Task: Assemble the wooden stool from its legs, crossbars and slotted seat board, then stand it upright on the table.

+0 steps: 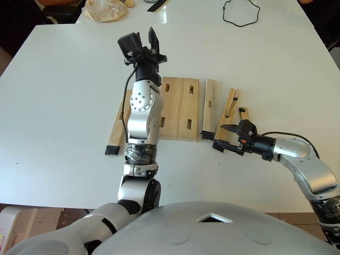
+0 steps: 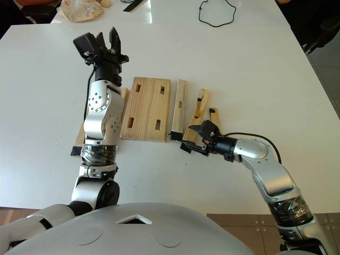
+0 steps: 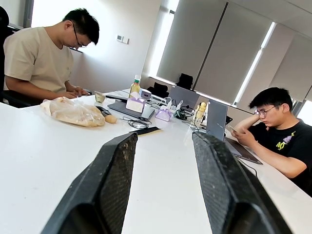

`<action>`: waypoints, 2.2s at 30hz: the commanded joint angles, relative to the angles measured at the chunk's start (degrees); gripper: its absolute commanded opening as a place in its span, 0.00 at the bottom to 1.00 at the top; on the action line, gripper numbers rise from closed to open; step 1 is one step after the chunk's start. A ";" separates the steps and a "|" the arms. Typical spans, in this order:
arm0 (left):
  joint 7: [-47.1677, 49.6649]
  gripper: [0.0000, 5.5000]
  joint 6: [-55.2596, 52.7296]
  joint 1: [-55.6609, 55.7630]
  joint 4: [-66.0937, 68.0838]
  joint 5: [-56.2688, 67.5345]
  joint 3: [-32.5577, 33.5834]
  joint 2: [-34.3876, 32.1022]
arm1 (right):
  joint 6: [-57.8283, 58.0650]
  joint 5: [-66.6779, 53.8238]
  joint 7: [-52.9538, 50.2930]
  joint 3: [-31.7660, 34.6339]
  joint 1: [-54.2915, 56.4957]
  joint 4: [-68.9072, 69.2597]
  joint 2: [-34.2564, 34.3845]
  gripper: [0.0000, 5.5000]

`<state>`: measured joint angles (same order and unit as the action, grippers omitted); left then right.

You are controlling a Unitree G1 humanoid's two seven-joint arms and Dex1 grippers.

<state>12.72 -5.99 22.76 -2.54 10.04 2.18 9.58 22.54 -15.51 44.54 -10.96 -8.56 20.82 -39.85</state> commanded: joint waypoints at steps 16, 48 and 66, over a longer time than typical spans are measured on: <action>4.17 0.38 -0.65 -5.86 -4.20 0.97 0.84 1.53 | -1.65 1.65 4.80 6.10 7.05 -5.84 -3.93 0.53; 3.40 0.38 -2.09 -3.22 -2.65 1.77 -1.20 1.99 | 27.63 4.91 -26.27 4.52 -2.76 11.54 12.52 0.66; 3.01 0.38 -4.31 -1.05 -4.80 6.98 2.06 0.79 | 38.82 0.79 -36.56 16.37 16.40 7.86 27.03 0.38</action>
<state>16.11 -7.95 21.50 -4.73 13.76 2.37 8.03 60.45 -11.79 10.61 -1.03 -2.00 31.00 -17.63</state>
